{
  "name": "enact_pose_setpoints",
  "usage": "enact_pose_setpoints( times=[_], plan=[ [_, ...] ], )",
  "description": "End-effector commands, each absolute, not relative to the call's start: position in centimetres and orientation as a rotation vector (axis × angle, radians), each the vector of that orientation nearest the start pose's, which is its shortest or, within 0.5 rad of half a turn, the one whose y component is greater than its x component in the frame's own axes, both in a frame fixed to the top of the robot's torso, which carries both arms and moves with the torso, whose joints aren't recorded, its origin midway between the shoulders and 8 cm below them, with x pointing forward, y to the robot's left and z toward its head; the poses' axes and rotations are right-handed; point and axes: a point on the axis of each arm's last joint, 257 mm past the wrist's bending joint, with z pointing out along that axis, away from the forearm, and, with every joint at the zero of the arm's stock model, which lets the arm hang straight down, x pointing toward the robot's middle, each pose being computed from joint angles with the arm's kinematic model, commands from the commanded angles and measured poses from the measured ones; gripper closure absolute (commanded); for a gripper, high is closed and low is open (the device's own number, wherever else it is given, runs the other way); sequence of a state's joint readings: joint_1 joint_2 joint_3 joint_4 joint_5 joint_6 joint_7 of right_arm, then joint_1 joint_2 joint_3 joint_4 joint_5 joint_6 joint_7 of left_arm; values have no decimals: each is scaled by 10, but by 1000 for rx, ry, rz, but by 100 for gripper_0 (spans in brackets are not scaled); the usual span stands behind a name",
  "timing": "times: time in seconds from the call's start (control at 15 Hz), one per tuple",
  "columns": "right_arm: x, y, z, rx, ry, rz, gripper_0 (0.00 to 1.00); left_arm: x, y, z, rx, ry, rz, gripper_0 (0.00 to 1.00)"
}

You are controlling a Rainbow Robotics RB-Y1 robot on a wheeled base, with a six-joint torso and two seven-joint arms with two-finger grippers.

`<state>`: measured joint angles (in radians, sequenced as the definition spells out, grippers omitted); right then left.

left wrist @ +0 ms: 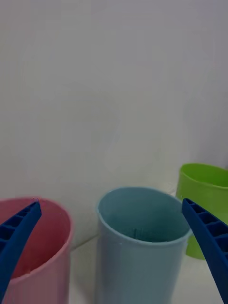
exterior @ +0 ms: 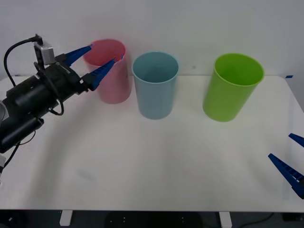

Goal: Grasp the object on the table and drop it into the matching bin: aluminum can to the light blue bin, PET bottle to the pink bin.

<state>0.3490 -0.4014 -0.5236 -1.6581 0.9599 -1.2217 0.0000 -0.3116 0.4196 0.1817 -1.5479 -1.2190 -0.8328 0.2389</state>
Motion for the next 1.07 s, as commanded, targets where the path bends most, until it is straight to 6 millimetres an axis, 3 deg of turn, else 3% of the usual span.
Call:
enact_pose_setpoints(
  times=[0.07,0.33,0.8,1.07],
  plan=[
    [342,-330,-169,-465,1441,567,0,516,209,-41,561,1272,-603,0],
    [342,-330,-169,-465,1441,567,0,479,246,-48,559,1281,-555,0],
    [342,-330,-169,-465,1441,567,0,411,310,-79,492,1372,-462,0],
    [342,-330,-169,-465,1441,567,0,382,347,-90,416,1409,-426,0]
  ],
)
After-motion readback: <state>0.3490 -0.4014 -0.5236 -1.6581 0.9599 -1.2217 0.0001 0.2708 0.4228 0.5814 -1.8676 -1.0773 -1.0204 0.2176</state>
